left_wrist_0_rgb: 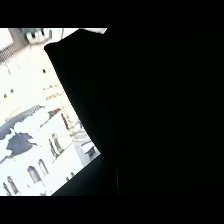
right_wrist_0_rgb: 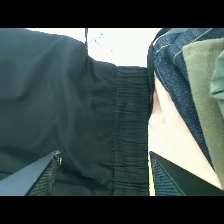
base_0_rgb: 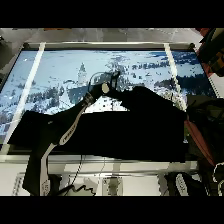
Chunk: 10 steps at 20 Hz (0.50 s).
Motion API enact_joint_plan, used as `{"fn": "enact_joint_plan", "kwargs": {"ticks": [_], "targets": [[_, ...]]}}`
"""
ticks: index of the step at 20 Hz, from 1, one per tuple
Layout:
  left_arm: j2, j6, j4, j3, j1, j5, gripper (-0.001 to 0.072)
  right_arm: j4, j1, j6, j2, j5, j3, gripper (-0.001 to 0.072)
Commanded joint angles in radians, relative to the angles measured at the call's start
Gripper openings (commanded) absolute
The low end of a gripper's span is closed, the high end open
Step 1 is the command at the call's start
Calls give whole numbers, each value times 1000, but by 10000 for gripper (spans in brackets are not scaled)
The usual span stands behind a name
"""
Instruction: Fold the clothes and pants, and hang the long-sleeved shirts on hangers.
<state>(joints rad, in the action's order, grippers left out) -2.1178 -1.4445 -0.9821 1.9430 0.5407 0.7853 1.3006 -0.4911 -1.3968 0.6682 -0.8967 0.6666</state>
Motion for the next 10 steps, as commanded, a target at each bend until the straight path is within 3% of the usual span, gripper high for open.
{"fn": "enact_joint_plan", "kwargs": {"ticks": [1,10], "targets": [[68,40,-203,93,-40,70,10,26,0,0,0,0,0,621],[328,40,-771,95,-47,75,12,33,0,-1,0,0,0,621]]}}
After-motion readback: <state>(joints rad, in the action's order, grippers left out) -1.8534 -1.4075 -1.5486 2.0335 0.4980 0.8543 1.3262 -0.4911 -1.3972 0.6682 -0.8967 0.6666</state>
